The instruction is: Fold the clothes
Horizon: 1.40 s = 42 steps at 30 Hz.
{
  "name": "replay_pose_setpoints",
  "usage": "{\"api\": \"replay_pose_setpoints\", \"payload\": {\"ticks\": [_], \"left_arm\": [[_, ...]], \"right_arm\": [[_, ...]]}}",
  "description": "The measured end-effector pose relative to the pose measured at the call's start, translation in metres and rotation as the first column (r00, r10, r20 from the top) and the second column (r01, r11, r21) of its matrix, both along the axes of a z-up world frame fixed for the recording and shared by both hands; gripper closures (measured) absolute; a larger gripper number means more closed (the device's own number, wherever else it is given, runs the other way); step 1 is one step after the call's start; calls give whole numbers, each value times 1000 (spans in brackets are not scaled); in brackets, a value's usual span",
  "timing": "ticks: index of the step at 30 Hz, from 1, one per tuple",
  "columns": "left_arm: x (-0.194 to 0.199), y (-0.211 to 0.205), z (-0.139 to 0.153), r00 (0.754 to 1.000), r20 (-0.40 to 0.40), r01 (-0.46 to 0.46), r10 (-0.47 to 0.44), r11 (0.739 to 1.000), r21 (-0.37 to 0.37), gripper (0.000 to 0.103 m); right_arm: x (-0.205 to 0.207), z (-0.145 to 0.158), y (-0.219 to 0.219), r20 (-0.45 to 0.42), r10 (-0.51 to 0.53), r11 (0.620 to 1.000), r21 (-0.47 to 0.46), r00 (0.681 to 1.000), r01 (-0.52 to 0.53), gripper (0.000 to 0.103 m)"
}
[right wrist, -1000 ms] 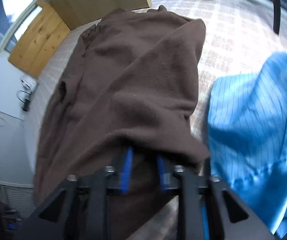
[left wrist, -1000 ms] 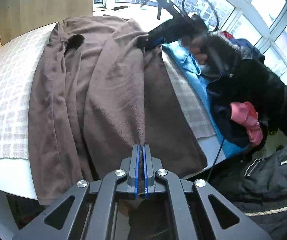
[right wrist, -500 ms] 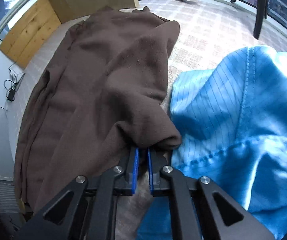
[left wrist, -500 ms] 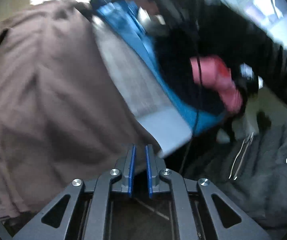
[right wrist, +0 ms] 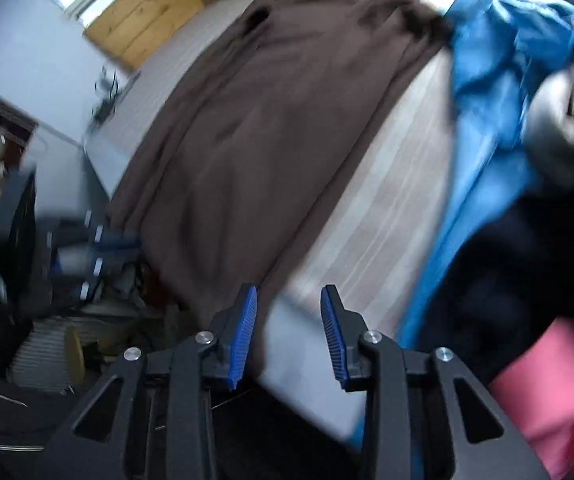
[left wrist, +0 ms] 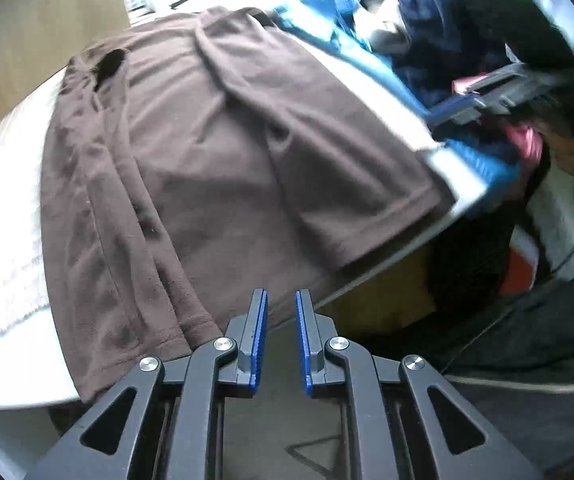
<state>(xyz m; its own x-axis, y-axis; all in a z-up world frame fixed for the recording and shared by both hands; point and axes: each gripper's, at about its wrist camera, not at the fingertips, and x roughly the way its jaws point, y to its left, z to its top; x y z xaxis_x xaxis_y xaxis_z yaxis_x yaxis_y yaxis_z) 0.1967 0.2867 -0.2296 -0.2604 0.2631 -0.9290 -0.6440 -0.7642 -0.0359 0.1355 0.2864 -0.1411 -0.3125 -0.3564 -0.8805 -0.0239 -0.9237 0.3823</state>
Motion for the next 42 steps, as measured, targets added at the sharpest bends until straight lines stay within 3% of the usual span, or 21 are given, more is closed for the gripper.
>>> {"api": "replay_pose_setpoints", "payload": {"ticks": [6, 7, 8, 11, 13, 15, 18, 20, 22, 23, 26, 28, 30, 31, 34, 40, 41, 42], "left_arm": [[-3, 2, -7, 997, -32, 70, -70, 997, 20, 89], [-4, 1, -7, 996, -37, 78, -77, 996, 31, 91], [-5, 0, -8, 996, -42, 86, -84, 995, 42, 96], [-10, -6, -7, 997, -8, 82, -82, 995, 50, 100], [-5, -9, 0, 996, 5, 90, -90, 995, 36, 100], [6, -13, 9, 993, -8, 120, -119, 992, 35, 101], [12, -10, 2, 989, 39, 144, -144, 989, 24, 103], [13, -7, -8, 988, 54, 145, -144, 989, -5, 103], [15, -7, 0, 991, 49, 124, -125, 992, 19, 103], [15, -7, 6, 993, 45, 111, -113, 993, 39, 103], [20, 6, 36, 997, -10, 79, -78, 991, 106, 103], [21, 27, 46, 996, -44, 86, -80, 983, 164, 92], [23, 51, 46, 992, -65, 115, -104, 975, 190, 71], [22, 63, 42, 991, -69, 125, -113, 974, 189, 72], [16, 94, 30, 992, -35, 128, -123, 972, 198, 72], [12, 137, 0, 988, 3, 150, -151, 980, 130, 70], [7, 138, -4, 991, 15, 126, -129, 982, 141, 73], [4, 136, -5, 994, 20, 105, -110, 982, 159, 84]], "right_arm": [[9, -18, -23, -9, -30, 999, 36, 1000, 30, 70], [9, -19, -22, -12, -40, 999, 23, 999, 41, 76], [10, -22, -21, -8, -49, 999, 6, 999, 49, 98], [6, -25, -25, 29, -64, 995, -78, 997, 66, 98], [10, -10, -22, 18, -80, 989, -126, 997, 81, 98], [16, -4, -15, 15, -105, 986, -132, 994, 106, 99], [25, 7, -5, 10, -142, 980, -141, 990, 142, 99], [20, -8, -12, 76, -111, 988, -103, 991, 118, 95], [15, -15, -20, 145, -63, 997, -29, 987, 68, 95], [14, -6, -18, 137, -47, 999, 5, 989, 47, 95], [5, 30, 4, 54, -51, 997, 65, 997, 48, 86], [-16, 58, 35, -48, -100, 990, 96, 994, 104, 74], [-51, 78, 64, -153, -130, 984, 101, 980, 146, 56], [-73, 85, 79, -198, -136, 982, 101, 971, 158, 51], [-137, 81, 114, -230, -132, 971, 166, 964, 172, 52], [-209, 49, 159, -174, -110, 953, 260, 979, 154, 52], [-218, 44, 163, -164, -111, 950, 272, 980, 153, 52], [-222, 41, 165, -158, -108, 950, 273, 982, 149, 52]]}}
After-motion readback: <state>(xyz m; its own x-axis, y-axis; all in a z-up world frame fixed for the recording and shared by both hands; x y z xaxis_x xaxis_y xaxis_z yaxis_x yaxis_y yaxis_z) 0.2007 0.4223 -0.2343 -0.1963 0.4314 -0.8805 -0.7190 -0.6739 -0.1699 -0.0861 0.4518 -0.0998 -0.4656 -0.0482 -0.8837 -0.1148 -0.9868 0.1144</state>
